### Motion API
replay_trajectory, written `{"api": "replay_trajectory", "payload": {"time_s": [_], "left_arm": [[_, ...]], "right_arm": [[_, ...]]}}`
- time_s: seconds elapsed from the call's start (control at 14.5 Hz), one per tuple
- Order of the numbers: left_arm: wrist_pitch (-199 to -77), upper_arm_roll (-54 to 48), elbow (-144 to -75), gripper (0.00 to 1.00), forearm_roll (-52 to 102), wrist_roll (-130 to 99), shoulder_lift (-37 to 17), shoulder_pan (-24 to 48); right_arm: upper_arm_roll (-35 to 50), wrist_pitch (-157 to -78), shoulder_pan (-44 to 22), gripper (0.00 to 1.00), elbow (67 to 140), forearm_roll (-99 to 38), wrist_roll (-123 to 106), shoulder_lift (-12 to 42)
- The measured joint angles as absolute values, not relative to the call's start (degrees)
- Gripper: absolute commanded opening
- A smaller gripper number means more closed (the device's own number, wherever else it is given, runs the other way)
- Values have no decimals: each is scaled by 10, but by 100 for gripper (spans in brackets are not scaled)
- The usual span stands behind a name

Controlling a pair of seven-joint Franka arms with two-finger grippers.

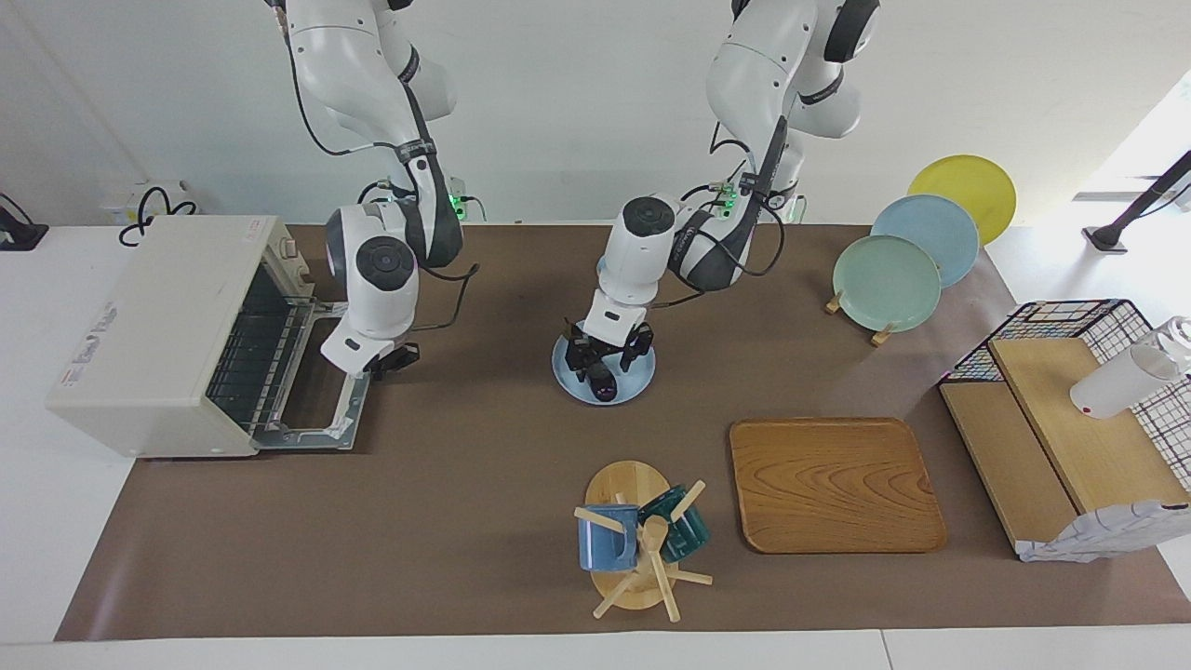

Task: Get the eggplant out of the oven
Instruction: 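Grasp the purple eggplant with the left gripper while the right gripper withdraws, then carry the eggplant with the left gripper onto the wooden tray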

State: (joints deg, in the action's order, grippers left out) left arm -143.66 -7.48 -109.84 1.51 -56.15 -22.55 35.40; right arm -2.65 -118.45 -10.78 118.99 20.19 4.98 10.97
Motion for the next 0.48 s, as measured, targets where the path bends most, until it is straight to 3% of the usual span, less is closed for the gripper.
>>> {"api": "replay_trajectory", "payload": {"time_s": [0.28, 0.35, 0.41, 0.48], "left_arm": [[-1437, -75, -1098, 52, 15, -563, -227, 361], [-1437, -74, -1098, 45, 15, -566, -228, 365], [-1437, -74, -1098, 33, 15, -569, -228, 368], [-1437, -73, -1098, 14, 15, -572, -228, 371]], "right_arm": [[-26, -1075, -71, 2, 1127, 200, -34, 54], [-27, -1066, -55, 2, 1122, 200, -55, 42], [-29, -1062, -38, 4, 1118, 198, -76, 33], [-30, -1062, -22, 6, 1115, 190, -96, 27]]}}
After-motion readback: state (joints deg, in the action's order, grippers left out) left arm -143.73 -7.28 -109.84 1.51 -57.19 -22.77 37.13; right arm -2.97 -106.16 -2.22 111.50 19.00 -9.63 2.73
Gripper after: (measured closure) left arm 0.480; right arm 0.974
